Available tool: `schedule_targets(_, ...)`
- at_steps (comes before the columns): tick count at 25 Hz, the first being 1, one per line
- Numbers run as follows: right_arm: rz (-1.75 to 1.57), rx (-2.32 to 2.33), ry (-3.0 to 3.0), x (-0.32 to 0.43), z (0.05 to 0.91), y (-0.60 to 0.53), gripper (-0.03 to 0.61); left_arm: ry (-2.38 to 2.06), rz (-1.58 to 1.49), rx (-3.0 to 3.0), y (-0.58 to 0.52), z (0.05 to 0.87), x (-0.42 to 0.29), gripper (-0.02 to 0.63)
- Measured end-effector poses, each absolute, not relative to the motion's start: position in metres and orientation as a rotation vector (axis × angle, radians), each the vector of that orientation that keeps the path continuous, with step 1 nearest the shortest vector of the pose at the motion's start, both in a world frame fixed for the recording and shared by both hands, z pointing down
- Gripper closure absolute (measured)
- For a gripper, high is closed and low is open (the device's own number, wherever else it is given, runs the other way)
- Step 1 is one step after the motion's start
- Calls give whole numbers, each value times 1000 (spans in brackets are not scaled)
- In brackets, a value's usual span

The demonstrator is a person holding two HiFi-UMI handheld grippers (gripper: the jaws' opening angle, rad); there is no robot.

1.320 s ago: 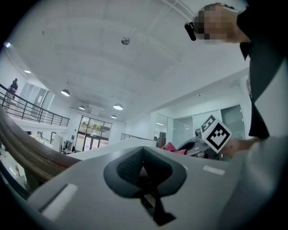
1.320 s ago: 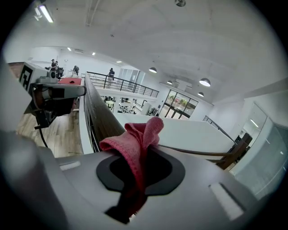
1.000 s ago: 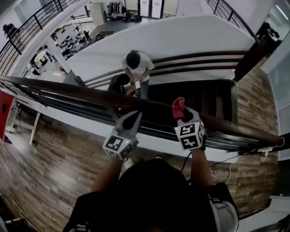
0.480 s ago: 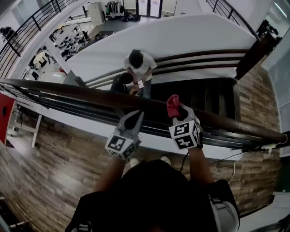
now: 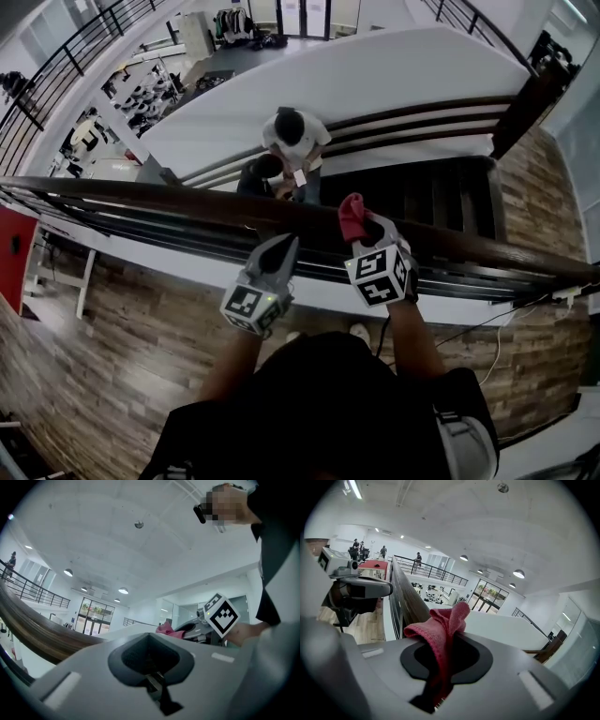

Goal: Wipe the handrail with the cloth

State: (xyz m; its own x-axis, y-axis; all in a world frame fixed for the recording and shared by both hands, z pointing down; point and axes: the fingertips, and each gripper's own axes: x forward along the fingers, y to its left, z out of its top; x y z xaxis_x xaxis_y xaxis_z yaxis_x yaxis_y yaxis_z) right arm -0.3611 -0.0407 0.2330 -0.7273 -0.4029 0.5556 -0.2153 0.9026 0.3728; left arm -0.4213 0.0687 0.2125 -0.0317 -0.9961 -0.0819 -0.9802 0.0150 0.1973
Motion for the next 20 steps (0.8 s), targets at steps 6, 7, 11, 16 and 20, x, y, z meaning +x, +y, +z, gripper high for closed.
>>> schedule_targets(6, -358, 398, -2414, -384, 233, -26, 529, -2204, -328, 2091, 83, 218, -440, 615)
schedule_targets(7, -360, 389, -2416, -388, 233, -23, 529, -2209, -329, 2083, 85, 218, -442, 615)
schedule_targets(11, -376, 362, -2418, -405, 233, -12, 529, -2221, -328, 2067, 93, 221, -450, 615)
schedule_targets(16, -381, 316, -2416, -431, 233, 4, 529, -2246, -327, 2023, 111, 225, -465, 615)
schedule_targets(20, -415, 309, -2414, -440, 232, 9, 529, -2269, -320, 2001, 120, 227, -472, 615)
